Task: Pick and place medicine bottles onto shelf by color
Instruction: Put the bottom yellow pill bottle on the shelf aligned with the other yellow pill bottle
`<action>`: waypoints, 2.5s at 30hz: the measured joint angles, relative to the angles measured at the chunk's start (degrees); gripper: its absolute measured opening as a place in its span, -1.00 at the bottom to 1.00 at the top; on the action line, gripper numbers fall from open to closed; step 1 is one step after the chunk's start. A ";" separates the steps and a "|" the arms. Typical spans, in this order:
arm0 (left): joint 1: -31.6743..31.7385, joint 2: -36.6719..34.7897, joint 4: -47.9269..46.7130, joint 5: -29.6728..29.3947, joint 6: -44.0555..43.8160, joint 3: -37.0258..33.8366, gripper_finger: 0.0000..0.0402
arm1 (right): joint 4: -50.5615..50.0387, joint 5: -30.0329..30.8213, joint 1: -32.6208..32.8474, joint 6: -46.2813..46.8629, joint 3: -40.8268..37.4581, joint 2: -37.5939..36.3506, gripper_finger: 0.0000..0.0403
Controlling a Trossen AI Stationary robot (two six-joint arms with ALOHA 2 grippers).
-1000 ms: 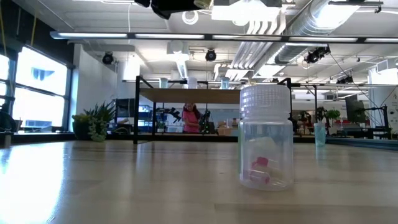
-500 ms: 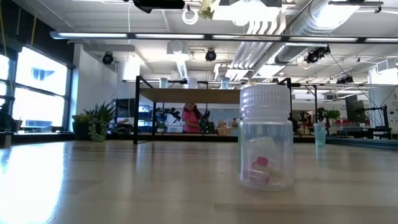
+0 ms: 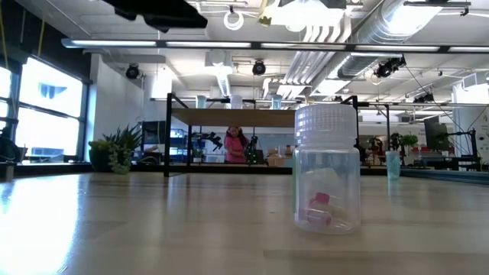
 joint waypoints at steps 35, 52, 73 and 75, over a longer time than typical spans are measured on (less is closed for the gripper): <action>4.30 -4.98 -1.50 3.26 -1.25 -1.31 -0.08 | -23.91 -25.12 -45.79 26.69 0.00 -18.23 -0.43; 4.30 -4.98 -1.50 3.26 -1.21 -1.31 -0.08 | -29.01 -28.40 -48.25 29.20 0.02 -9.19 -0.43; 4.29 -4.96 -1.87 3.26 -1.09 -1.31 -0.08 | -30.28 -31.63 -49.36 29.63 0.02 -5.40 -0.43; 4.30 -4.96 -1.92 3.26 -1.11 -1.31 -0.08 | -30.28 -31.64 -49.36 29.41 0.02 -5.40 -0.43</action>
